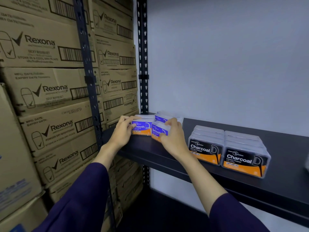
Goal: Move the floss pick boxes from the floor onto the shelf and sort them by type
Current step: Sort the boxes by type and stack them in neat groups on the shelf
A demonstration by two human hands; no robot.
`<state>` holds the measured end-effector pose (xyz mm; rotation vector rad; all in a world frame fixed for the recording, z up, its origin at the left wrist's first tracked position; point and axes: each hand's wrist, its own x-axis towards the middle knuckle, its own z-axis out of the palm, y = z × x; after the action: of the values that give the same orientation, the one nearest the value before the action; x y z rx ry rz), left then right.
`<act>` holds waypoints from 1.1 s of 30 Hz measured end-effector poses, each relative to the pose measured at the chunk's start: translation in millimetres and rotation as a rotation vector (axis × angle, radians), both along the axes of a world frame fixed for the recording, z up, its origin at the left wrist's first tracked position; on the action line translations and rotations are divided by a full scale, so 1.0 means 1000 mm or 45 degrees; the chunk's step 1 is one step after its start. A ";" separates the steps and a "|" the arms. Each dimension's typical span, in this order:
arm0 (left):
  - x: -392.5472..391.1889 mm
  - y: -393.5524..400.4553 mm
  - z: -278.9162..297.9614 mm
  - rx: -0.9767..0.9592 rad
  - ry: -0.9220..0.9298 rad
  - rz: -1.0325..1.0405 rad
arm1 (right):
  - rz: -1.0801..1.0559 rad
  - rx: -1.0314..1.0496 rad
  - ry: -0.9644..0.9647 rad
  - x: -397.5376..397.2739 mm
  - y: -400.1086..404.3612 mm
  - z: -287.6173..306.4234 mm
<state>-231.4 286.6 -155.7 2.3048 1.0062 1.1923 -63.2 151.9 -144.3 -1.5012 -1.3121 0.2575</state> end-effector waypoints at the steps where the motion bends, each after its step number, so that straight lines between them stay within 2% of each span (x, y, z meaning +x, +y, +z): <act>1: -0.001 -0.001 0.001 -0.013 -0.023 -0.020 | 0.040 -0.015 0.024 0.001 0.000 0.000; 7: -0.008 -0.011 0.005 -0.166 -0.178 -0.120 | 0.163 -0.029 0.100 0.001 0.000 -0.003; 13: -0.011 -0.018 0.007 -0.245 -0.184 -0.196 | 0.268 -0.097 0.198 0.003 -0.001 -0.005; 16: -0.012 -0.012 0.010 -0.145 -0.095 -0.089 | 0.270 -0.085 0.211 0.003 0.000 -0.005; 19: -0.005 -0.008 0.025 -0.009 -0.123 -0.057 | 0.275 -0.069 0.289 0.003 0.001 -0.006; 23: 0.015 0.008 0.058 0.075 0.211 -0.037 | 0.252 -0.109 0.357 0.004 0.003 -0.008; 26: 0.032 0.030 0.077 -0.030 0.616 -0.064 | 0.242 -0.141 0.362 0.006 0.007 -0.011; 28: 0.042 0.041 0.086 -0.216 0.855 -0.079 | 0.233 -0.147 0.379 0.007 0.010 -0.012; 30: 0.049 0.048 0.091 -0.377 0.972 -0.098 | 0.226 -0.144 0.389 0.009 0.012 -0.013; 33: 0.056 0.053 0.094 -0.353 1.006 -0.133 | 0.219 -0.144 0.387 0.010 0.015 -0.015</act>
<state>-175.8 339.1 -61.4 2.5723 1.1687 0.0438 -53.4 166.9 -159.2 -1.3795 -1.1959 0.6547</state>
